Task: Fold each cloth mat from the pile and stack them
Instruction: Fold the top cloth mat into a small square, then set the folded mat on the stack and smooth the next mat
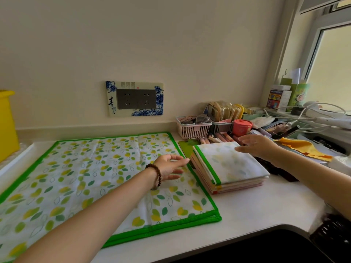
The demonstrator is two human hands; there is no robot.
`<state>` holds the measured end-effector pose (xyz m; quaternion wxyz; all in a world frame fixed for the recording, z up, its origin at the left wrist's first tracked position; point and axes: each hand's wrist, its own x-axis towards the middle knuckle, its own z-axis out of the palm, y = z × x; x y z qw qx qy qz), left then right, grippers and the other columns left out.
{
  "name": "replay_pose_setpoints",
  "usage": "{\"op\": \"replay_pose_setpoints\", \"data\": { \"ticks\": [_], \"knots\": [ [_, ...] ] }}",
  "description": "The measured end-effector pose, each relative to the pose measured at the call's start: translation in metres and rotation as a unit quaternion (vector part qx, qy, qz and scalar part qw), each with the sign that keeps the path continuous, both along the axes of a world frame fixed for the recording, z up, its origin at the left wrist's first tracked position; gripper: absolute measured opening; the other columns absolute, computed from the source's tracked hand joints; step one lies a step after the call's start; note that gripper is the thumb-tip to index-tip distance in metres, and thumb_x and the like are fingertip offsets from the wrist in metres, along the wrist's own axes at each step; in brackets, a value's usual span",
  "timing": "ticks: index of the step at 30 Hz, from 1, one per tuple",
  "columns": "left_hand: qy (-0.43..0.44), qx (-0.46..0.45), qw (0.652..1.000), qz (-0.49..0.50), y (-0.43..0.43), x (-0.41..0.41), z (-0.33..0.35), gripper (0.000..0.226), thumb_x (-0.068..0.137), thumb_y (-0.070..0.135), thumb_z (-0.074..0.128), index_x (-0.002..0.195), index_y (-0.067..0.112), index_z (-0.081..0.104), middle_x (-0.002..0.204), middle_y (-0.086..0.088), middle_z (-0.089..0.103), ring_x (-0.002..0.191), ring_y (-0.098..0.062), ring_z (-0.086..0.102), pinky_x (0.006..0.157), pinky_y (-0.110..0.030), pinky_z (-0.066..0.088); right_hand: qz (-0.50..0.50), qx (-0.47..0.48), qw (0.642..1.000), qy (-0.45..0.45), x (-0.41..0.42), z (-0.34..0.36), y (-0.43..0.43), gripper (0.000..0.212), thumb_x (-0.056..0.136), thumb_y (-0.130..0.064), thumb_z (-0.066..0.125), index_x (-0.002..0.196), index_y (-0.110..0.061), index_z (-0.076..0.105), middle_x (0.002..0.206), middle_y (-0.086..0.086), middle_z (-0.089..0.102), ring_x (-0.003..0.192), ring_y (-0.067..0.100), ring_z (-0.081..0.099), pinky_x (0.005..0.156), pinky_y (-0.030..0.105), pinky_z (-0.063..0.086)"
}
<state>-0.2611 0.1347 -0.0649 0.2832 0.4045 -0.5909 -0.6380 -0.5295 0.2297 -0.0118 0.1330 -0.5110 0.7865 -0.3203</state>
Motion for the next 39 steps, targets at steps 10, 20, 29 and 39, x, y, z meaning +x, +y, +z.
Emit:
{"op": "replay_pose_setpoints", "data": {
  "ticks": [10, 20, 29, 39],
  "knots": [
    [-0.188, -0.222, 0.956, -0.023, -0.007, 0.121, -0.003, 0.046, 0.079, 0.042, 0.068, 0.119, 0.025, 0.053, 0.108, 0.008, 0.06, 0.098, -0.006, 0.06, 0.078, -0.018, 0.05, 0.162, -0.047, 0.986, -0.008, 0.125, 0.003, -0.014, 0.051, 0.076, -0.037, 0.071, 0.123, -0.025, 0.057, 0.128, -0.005, 0.056, 0.114, 0.011, 0.052, 0.101, 0.034, 0.043],
    [-0.428, -0.307, 0.842, -0.115, 0.021, 0.236, -0.031, 0.089, 0.069, 0.072, 0.051, 0.145, 0.036, 0.023, 0.153, 0.015, 0.019, 0.139, -0.007, 0.019, 0.112, -0.025, 0.019, 0.272, -0.008, 0.962, 0.0, 0.248, -0.071, -0.03, 0.051, 0.078, -0.044, 0.069, 0.125, -0.033, 0.055, 0.138, -0.009, 0.049, 0.128, 0.011, 0.044, 0.109, 0.033, 0.035],
    [-0.427, -0.338, 0.82, -0.173, 0.032, 0.288, -0.042, 0.103, 0.058, 0.088, 0.044, 0.146, 0.043, 0.013, 0.147, 0.028, 0.001, 0.142, -0.001, -0.004, 0.115, -0.028, 0.0, 0.342, 0.04, 0.939, -0.001, 0.306, -0.095, -0.014, 0.048, 0.082, -0.044, 0.066, 0.128, -0.037, 0.052, 0.138, -0.017, 0.046, 0.124, 0.0, 0.043, 0.094, 0.009, 0.032],
    [-0.389, -0.368, 0.831, -0.15, 0.04, 0.294, -0.043, 0.082, 0.067, 0.071, 0.063, 0.139, 0.048, 0.03, 0.15, 0.027, 0.012, 0.14, 0.004, 0.001, 0.118, -0.029, 0.003, 0.417, 0.055, 0.907, -0.014, 0.303, -0.095, 0.004, 0.038, 0.078, -0.042, 0.071, 0.115, -0.044, 0.063, 0.136, -0.03, 0.045, 0.127, -0.015, 0.035, 0.106, 0.013, 0.033]
  ]
}}
